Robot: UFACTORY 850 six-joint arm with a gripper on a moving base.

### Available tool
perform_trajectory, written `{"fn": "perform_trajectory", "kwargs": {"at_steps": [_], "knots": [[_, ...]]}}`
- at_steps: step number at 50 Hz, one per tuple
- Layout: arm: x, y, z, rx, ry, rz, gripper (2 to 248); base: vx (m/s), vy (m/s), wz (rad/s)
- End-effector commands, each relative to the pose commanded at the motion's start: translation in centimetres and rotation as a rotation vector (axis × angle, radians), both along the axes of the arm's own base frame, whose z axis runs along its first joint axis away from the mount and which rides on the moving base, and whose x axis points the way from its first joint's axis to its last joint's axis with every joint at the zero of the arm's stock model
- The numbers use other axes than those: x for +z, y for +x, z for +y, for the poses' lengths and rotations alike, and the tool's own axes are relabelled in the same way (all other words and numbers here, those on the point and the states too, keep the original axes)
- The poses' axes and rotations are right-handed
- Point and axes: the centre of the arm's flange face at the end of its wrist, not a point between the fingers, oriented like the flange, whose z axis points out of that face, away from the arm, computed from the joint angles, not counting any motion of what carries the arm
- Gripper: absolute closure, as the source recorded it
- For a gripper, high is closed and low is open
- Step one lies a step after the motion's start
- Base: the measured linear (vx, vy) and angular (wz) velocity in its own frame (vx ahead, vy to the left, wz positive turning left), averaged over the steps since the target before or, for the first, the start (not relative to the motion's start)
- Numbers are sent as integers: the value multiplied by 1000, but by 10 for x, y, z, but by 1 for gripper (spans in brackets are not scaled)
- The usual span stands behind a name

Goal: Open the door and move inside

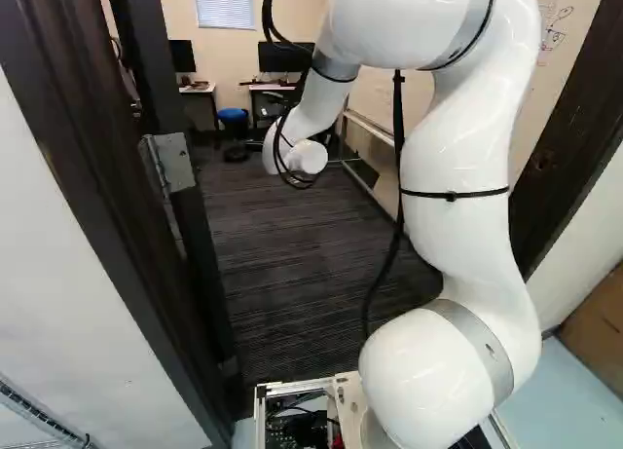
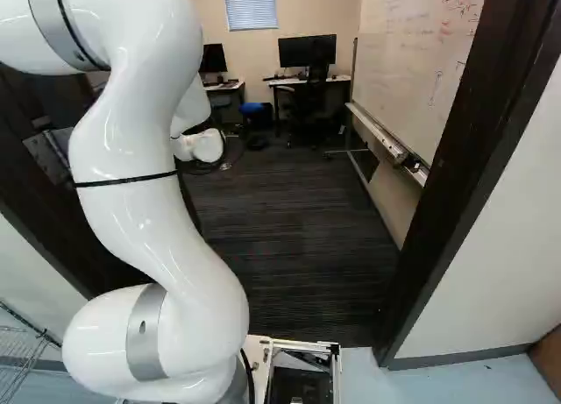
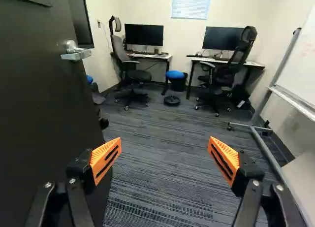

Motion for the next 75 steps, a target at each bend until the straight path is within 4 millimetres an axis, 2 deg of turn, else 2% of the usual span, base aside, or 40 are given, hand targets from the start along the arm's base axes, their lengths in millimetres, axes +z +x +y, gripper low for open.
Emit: {"fn": "perform_trajectory", "kwargs": {"at_steps": [75], "knots": [[8,-93,-127,-310,58,52,3,0,0,0]]}}
